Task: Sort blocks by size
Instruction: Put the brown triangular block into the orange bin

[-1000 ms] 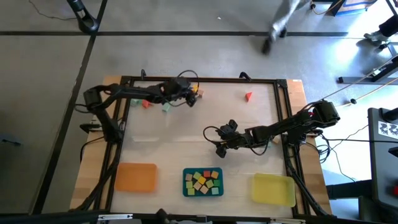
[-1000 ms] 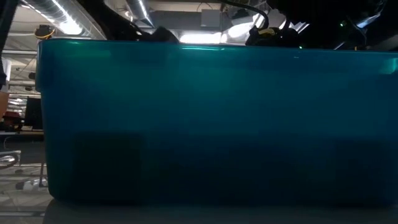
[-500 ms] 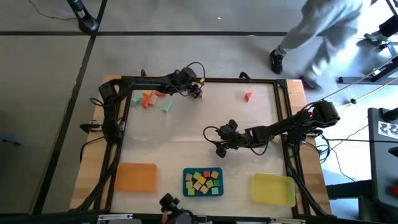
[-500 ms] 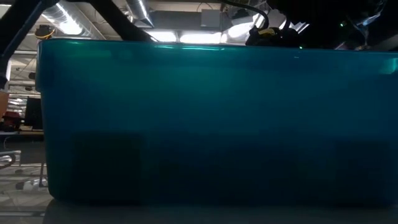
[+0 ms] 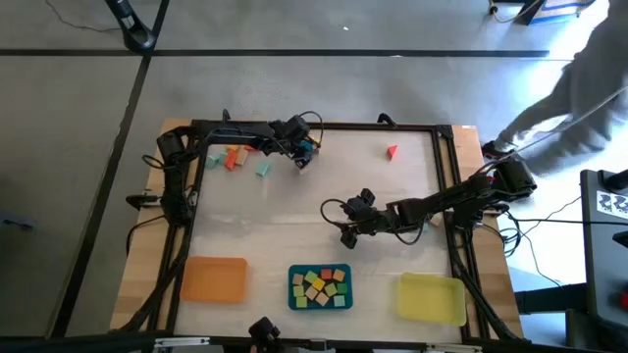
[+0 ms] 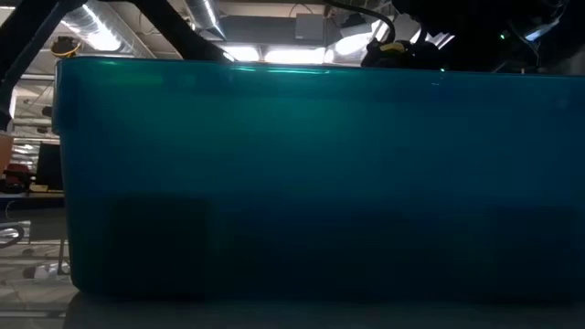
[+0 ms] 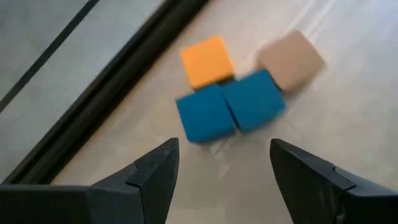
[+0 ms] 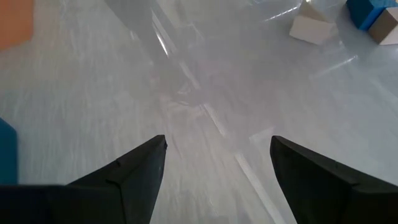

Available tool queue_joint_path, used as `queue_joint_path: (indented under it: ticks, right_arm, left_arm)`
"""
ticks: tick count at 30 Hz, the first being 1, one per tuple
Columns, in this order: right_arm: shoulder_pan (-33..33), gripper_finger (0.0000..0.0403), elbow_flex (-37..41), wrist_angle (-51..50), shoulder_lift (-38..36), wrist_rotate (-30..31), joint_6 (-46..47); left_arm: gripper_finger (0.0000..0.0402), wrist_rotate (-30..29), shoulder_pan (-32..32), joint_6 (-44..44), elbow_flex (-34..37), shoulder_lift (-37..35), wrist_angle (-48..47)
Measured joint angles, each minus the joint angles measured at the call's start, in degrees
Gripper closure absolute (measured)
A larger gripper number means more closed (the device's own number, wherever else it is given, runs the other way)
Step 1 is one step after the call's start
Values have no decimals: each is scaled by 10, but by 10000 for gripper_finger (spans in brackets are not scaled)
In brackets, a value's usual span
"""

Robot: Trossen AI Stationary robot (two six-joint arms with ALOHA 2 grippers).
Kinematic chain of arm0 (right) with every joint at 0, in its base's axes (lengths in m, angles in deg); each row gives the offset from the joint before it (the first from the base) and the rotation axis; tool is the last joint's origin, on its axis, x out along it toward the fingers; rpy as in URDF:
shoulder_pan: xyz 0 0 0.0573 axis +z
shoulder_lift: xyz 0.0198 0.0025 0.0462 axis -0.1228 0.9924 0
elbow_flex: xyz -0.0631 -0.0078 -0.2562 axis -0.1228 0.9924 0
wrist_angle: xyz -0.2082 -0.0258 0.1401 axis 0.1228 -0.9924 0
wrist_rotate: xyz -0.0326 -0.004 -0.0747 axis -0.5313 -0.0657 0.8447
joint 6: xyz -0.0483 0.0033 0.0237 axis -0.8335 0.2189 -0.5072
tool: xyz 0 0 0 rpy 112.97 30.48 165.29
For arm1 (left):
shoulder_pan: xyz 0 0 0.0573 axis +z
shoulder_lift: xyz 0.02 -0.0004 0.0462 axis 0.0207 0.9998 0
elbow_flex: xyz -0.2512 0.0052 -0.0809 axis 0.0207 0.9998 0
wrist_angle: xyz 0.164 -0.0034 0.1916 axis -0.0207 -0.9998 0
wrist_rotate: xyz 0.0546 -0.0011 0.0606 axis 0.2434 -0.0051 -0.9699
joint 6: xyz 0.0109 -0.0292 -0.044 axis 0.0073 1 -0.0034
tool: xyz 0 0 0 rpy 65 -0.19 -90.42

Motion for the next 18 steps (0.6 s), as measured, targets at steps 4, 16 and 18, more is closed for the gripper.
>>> queue_joint_path:
  ticks: [4, 16, 18]
  right_arm:
    - [0, 117, 0, -1, 0, 0, 0]
    - [0, 117, 0, 2, 0, 0, 0]
    - [0, 117, 0, 2, 0, 0, 0]
  left_arm:
    - [165, 0, -29, -33, 0, -30, -48]
    - [165, 118, -63, -306, 3, -49, -105]
    - [165, 118, -56, -322, 3, -38, -105]
